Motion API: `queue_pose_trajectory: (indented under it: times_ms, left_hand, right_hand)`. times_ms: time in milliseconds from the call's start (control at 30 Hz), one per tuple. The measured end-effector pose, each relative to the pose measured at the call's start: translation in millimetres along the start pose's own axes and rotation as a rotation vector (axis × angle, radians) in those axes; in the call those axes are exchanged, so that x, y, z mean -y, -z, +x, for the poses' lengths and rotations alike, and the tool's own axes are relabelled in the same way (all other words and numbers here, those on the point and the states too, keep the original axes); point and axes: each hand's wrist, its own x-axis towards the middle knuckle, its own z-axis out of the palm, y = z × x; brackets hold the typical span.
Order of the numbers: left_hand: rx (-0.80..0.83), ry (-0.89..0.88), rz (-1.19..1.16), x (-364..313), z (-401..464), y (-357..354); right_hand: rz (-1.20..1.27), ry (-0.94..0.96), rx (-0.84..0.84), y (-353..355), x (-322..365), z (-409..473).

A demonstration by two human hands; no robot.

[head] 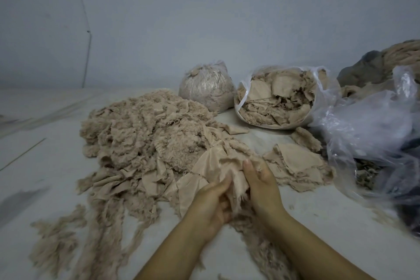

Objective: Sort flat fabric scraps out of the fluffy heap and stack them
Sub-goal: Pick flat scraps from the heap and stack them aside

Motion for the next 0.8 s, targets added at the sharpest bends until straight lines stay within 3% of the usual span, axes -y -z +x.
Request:
queue_pose_trajectory:
  times_ms: [67,167,233,300,500,633,800]
  left_hand:
    - [-0.044,-0.14,0.023,2,6,0]
    - [-0.125,-0.378,0.408,5,12,3]
    - [-0.155,-0.478,0.59,8,11,3]
    - [-0.182,-0.525,0.605,7,10,3]
    - [-0.229,-0.547,0.457,4,8,7]
    - [-0.271,-0.468,0.42,1,9,13]
    - [-0.319,-0.408,0.618,-1,11,38]
  right_hand:
    - [0.012,-0.065,0.067,6,-1,-1]
    - [-0.001,-0.211,0.166,17,3,4]
    - [0.013,-0.232,0.149,19,2,8]
    - [-0.008,-0.195,0.052,17,-2,11]
    - [0.029,-0.055,-0.074,15,-11,9]
    - [0.058,-0.036,-0.15,21,-12,14]
    - [-0.007,-0.076,-0.302,58,-6,54]
